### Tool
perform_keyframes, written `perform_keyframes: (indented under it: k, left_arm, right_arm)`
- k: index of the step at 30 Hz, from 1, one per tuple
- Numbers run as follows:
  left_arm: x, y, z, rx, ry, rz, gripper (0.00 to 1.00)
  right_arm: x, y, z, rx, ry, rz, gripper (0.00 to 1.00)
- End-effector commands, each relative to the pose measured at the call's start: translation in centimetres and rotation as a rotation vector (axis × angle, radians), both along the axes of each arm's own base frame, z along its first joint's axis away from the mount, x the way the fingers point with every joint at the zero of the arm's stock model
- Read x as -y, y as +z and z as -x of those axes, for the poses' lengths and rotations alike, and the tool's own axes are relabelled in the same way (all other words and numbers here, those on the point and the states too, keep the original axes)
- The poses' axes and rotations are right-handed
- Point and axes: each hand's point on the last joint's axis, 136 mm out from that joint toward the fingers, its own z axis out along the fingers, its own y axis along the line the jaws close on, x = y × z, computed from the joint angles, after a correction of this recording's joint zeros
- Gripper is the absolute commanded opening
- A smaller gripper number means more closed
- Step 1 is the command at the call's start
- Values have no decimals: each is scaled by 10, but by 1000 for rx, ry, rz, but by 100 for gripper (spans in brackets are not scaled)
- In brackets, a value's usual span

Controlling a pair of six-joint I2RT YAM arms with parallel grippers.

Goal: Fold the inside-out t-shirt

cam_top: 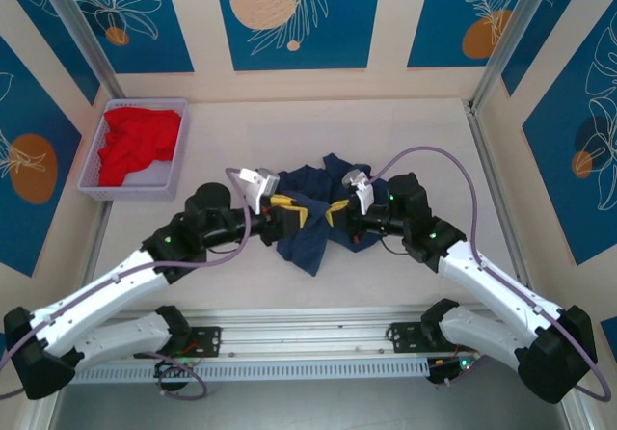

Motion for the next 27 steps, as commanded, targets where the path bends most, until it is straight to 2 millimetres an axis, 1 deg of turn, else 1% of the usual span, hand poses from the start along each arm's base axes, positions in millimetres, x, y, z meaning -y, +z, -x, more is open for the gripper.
perform_keyframes:
  k: [1,3,7,9,11,13,19,23,24,26,27]
  left_arm:
    - [-23,-9,-10,114,57,-137,46]
    - [-31,-11,-16,147,86,-178,48]
    - [-26,-21,-5,174,-23,-279,56]
    - [-20,-28,1,166,-90,-302,61]
    - [-10,-33,10,137,-168,-292,64]
    - [-2,-38,13,117,-206,-295,69]
    - [9,-61,3,129,-204,-410,72]
    - [23,-64,-4,135,-217,-425,72]
    - [28,-64,-5,132,-225,-417,69]
    - [37,-62,-6,122,-244,-398,59]
    - [40,-62,-6,111,-249,-391,50]
  right_arm:
    - [-1,16,18,61,149,51,0]
    - [-2,21,20,54,188,52,0]
    - [-4,33,17,30,220,33,0]
    - [-6,37,14,18,220,28,0]
    - [-7,39,11,1,213,25,0]
    - [-9,42,9,-24,207,17,0]
    - [-10,45,7,-51,200,7,0]
    - [-10,44,6,-59,195,5,0]
    - [-9,44,5,-63,190,5,0]
    - [-8,43,5,-66,186,5,0]
    - [-8,43,4,-69,180,6,0]
